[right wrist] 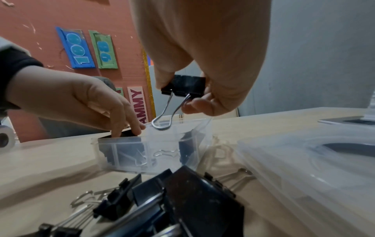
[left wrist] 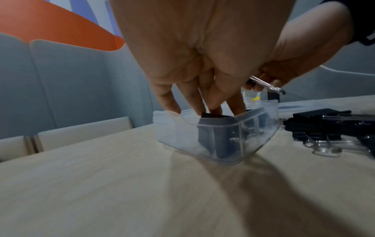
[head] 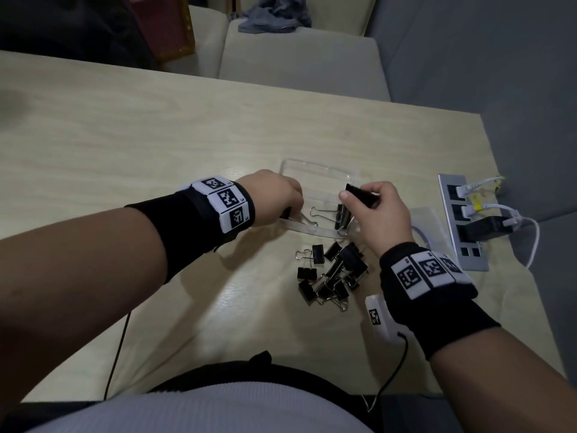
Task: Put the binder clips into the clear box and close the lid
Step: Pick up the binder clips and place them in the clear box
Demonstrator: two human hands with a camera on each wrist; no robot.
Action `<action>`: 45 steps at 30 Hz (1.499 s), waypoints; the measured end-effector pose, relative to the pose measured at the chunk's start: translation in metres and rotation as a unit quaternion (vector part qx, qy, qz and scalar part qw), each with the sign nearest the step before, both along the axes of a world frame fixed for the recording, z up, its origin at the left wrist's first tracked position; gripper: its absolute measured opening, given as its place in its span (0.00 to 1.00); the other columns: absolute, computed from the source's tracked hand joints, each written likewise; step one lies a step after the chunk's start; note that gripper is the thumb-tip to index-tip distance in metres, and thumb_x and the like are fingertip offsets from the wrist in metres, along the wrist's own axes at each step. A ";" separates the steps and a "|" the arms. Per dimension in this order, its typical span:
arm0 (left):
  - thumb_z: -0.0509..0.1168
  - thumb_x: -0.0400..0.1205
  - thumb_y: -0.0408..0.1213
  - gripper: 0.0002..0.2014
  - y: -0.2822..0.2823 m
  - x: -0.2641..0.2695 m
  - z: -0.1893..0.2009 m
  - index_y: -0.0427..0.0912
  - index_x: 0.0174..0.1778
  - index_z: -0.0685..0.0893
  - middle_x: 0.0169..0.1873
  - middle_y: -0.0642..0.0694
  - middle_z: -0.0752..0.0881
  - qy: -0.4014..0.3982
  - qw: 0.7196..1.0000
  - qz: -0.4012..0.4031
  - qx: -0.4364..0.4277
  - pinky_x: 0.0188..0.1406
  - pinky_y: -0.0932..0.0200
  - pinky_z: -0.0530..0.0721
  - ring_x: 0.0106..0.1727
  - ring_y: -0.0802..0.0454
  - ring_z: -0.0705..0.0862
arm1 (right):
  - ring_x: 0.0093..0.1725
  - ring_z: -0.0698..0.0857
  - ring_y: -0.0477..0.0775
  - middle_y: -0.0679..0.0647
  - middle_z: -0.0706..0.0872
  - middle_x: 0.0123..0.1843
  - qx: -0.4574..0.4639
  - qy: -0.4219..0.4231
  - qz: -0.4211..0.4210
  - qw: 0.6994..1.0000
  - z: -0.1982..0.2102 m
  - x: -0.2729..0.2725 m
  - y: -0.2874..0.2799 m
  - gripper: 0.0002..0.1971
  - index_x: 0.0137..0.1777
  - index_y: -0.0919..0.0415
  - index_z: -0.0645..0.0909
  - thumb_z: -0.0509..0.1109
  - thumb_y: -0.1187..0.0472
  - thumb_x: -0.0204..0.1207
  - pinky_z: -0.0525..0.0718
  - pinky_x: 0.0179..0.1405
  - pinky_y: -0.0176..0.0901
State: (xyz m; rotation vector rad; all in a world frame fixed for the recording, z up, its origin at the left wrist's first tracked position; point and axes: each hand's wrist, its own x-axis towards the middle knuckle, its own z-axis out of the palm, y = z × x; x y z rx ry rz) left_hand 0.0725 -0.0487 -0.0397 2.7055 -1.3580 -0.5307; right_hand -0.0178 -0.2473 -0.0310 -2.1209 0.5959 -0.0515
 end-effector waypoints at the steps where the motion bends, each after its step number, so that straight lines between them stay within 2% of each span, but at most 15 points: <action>1: 0.66 0.75 0.30 0.16 0.002 0.000 -0.002 0.54 0.52 0.87 0.60 0.55 0.84 0.002 0.999 0.022 -0.026 0.52 0.47 0.85 0.53 0.43 0.86 | 0.40 0.84 0.44 0.46 0.82 0.46 -0.007 0.003 -0.004 1.000 -0.002 0.002 0.001 0.20 0.59 0.54 0.77 0.75 0.45 0.73 0.77 0.30 0.27; 3: 0.64 0.75 0.29 0.15 0.005 -0.002 -0.005 0.52 0.52 0.87 0.59 0.51 0.84 0.007 0.994 0.072 -0.085 0.53 0.47 0.84 0.54 0.42 0.85 | 0.43 0.85 0.48 0.49 0.84 0.49 -0.012 0.006 -0.016 1.000 -0.005 0.007 0.003 0.21 0.57 0.53 0.76 0.76 0.43 0.72 0.78 0.36 0.36; 6: 0.63 0.76 0.32 0.14 0.009 -0.007 -0.004 0.48 0.54 0.88 0.59 0.47 0.85 -0.027 0.985 0.112 -0.132 0.56 0.45 0.81 0.59 0.40 0.81 | 0.41 0.89 0.49 0.50 0.88 0.45 -0.007 0.008 -0.031 0.999 -0.007 0.012 0.010 0.21 0.54 0.54 0.75 0.75 0.41 0.72 0.84 0.36 0.41; 9: 0.64 0.79 0.42 0.14 0.014 -0.013 -0.004 0.51 0.59 0.85 0.62 0.51 0.83 -0.052 0.986 0.131 -0.091 0.60 0.45 0.75 0.66 0.43 0.76 | 0.34 0.90 0.48 0.49 0.89 0.35 -0.013 0.031 -0.031 0.999 -0.014 0.016 0.017 0.19 0.49 0.55 0.75 0.70 0.39 0.76 0.86 0.34 0.45; 11: 0.65 0.79 0.45 0.15 0.016 -0.014 -0.004 0.52 0.62 0.83 0.63 0.52 0.83 -0.054 0.986 0.141 -0.067 0.62 0.45 0.73 0.69 0.44 0.74 | 0.34 0.90 0.51 0.49 0.90 0.31 -0.057 0.062 -0.012 0.996 -0.020 0.019 0.020 0.19 0.44 0.55 0.74 0.64 0.38 0.78 0.87 0.38 0.48; 14: 0.65 0.79 0.47 0.16 0.014 -0.015 -0.005 0.53 0.63 0.82 0.60 0.53 0.85 -0.057 0.986 0.148 -0.052 0.63 0.45 0.72 0.69 0.45 0.73 | 0.40 0.87 0.57 0.51 0.90 0.38 -0.125 0.116 -0.001 0.985 -0.021 0.023 0.023 0.21 0.48 0.58 0.76 0.59 0.38 0.80 0.80 0.36 0.47; 17: 0.65 0.79 0.46 0.15 0.010 -0.017 -0.006 0.53 0.62 0.81 0.55 0.52 0.87 -0.061 0.984 0.158 -0.045 0.61 0.46 0.72 0.66 0.45 0.75 | 0.40 0.80 0.60 0.54 0.83 0.42 -0.199 0.155 -0.012 0.968 -0.016 0.025 0.024 0.25 0.55 0.62 0.76 0.54 0.39 0.83 0.70 0.30 0.45; 22: 0.66 0.78 0.47 0.14 0.002 -0.018 -0.006 0.51 0.59 0.80 0.45 0.49 0.89 -0.031 0.979 0.198 -0.043 0.58 0.48 0.70 0.60 0.45 0.78 | 0.40 0.79 0.60 0.57 0.82 0.43 -0.263 0.201 0.047 0.942 -0.016 0.027 0.024 0.29 0.54 0.63 0.79 0.46 0.39 0.84 0.73 0.36 0.47; 26: 0.64 0.79 0.45 0.15 -0.001 -0.019 -0.009 0.52 0.62 0.78 0.46 0.49 0.90 -0.016 0.973 0.224 -0.061 0.61 0.46 0.68 0.62 0.46 0.78 | 0.41 0.79 0.61 0.60 0.85 0.47 -0.271 0.206 0.055 0.939 -0.014 0.023 0.021 0.24 0.56 0.64 0.79 0.49 0.45 0.85 0.74 0.37 0.47; 28: 0.63 0.79 0.45 0.14 0.000 -0.020 -0.009 0.53 0.61 0.79 0.45 0.50 0.90 -0.017 0.975 0.215 -0.056 0.61 0.46 0.68 0.62 0.46 0.77 | 0.40 0.81 0.62 0.58 0.85 0.45 -0.277 0.181 0.051 0.942 -0.012 0.021 0.020 0.19 0.57 0.61 0.76 0.53 0.46 0.84 0.76 0.35 0.47; 31: 0.60 0.80 0.45 0.13 0.000 -0.023 -0.008 0.59 0.60 0.83 0.46 0.52 0.90 -0.028 0.982 0.183 -0.032 0.59 0.45 0.68 0.60 0.44 0.75 | 0.40 0.80 0.60 0.57 0.85 0.48 -0.276 0.132 0.104 0.946 -0.012 0.019 0.020 0.15 0.55 0.57 0.76 0.57 0.46 0.83 0.75 0.35 0.47; 35: 0.58 0.82 0.46 0.15 0.000 -0.026 -0.005 0.61 0.61 0.84 0.49 0.53 0.89 -0.043 0.986 0.162 -0.016 0.57 0.46 0.69 0.61 0.43 0.75 | 0.49 0.84 0.58 0.55 0.86 0.51 -0.243 0.122 0.155 0.950 -0.015 0.016 0.018 0.18 0.58 0.53 0.81 0.64 0.40 0.79 0.82 0.43 0.49; 38: 0.58 0.81 0.45 0.15 0.000 -0.025 -0.005 0.59 0.60 0.84 0.51 0.54 0.89 -0.038 0.986 0.163 -0.011 0.58 0.45 0.69 0.62 0.44 0.74 | 0.49 0.85 0.56 0.53 0.87 0.51 -0.221 0.122 0.173 0.952 -0.014 0.016 0.014 0.18 0.60 0.51 0.81 0.69 0.42 0.76 0.85 0.46 0.50; 41: 0.58 0.81 0.44 0.14 0.000 -0.024 -0.005 0.57 0.60 0.85 0.50 0.54 0.89 -0.033 0.985 0.167 -0.009 0.58 0.45 0.68 0.61 0.44 0.73 | 0.51 0.85 0.58 0.55 0.87 0.53 -0.263 0.141 0.203 0.933 -0.010 0.019 0.011 0.16 0.61 0.53 0.83 0.67 0.46 0.79 0.83 0.47 0.48; 45: 0.59 0.81 0.45 0.13 0.001 -0.025 -0.005 0.54 0.57 0.84 0.50 0.52 0.89 -0.040 0.985 0.167 -0.004 0.57 0.45 0.69 0.61 0.43 0.74 | 0.49 0.84 0.60 0.58 0.87 0.51 -0.315 0.171 0.194 0.913 -0.005 0.022 0.012 0.19 0.58 0.59 0.82 0.59 0.45 0.82 0.79 0.39 0.47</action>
